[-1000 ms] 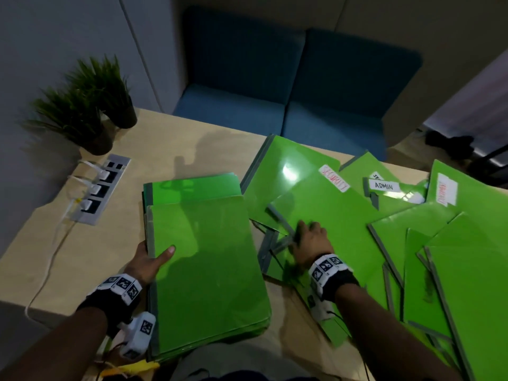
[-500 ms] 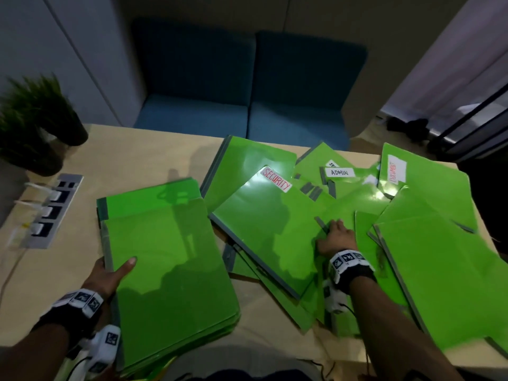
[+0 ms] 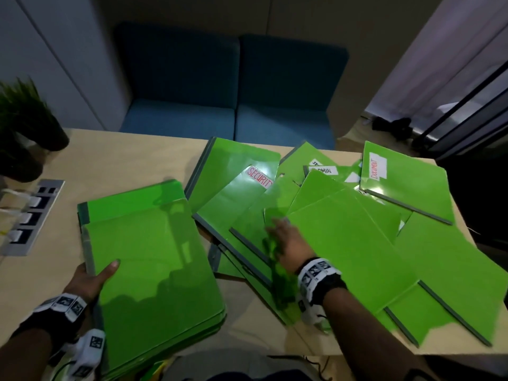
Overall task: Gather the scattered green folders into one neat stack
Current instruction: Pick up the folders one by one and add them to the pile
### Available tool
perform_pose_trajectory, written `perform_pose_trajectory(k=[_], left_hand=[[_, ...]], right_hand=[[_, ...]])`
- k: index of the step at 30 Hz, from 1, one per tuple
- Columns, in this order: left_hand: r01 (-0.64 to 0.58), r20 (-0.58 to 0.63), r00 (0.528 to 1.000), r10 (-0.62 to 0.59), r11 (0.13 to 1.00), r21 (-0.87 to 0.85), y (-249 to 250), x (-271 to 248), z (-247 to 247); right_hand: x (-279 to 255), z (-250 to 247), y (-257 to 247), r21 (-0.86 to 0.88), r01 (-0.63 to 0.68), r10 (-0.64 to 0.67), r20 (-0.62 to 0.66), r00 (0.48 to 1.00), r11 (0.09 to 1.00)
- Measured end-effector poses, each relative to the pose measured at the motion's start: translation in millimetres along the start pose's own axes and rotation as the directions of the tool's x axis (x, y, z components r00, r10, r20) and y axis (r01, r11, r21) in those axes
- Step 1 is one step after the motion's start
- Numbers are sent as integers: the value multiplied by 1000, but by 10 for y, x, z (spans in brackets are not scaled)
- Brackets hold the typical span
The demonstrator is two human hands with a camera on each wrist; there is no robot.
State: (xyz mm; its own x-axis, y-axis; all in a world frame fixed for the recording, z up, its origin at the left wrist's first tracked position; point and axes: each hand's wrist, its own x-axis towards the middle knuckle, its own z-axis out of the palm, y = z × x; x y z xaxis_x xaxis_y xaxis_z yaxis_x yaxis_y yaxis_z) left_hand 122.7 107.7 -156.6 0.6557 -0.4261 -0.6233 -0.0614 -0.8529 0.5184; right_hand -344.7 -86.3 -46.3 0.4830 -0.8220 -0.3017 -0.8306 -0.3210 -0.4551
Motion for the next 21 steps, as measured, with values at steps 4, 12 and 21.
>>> perform_pose_trajectory(k=[4,12,21], left_hand=[[-14,19,1000,14,1000,-11,329,-400,-45],[-20,11,1000,21,995,-94,525,-634,-2],[18,6,1000,-18,999,-36,597,-716,-11]], right_hand=[[-137,-313,780,-84,-521,490,-240,838,849],[-347,-348,1328,-226,-502,511,-21,859,835],[57,-593,1453,-277,-521,529,-54,847,807]])
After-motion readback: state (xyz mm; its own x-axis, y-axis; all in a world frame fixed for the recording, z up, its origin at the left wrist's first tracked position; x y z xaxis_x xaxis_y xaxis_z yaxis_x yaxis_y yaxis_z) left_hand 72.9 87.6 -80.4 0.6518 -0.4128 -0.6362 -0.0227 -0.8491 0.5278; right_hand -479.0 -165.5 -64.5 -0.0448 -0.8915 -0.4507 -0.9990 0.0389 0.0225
